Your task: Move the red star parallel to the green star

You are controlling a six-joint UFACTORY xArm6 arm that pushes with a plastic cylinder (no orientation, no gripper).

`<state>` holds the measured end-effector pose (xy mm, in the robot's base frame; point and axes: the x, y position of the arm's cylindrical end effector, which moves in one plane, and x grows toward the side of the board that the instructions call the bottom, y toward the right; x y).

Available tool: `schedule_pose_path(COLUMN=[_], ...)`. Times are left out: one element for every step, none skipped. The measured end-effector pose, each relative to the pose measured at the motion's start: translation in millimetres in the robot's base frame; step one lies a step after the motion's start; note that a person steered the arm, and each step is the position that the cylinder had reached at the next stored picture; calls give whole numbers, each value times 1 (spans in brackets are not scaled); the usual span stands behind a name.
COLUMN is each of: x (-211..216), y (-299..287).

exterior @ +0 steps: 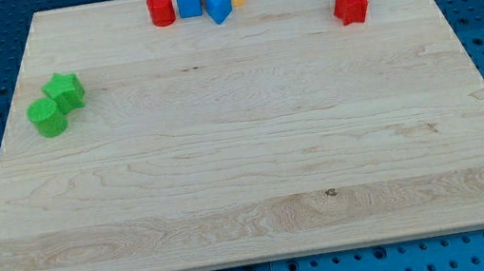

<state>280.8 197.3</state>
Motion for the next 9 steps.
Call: schedule_pose_path(x=[8, 25, 28, -12, 24, 47, 65, 73, 78], y=[1, -5, -20, -23, -47, -40, -42, -39, 3])
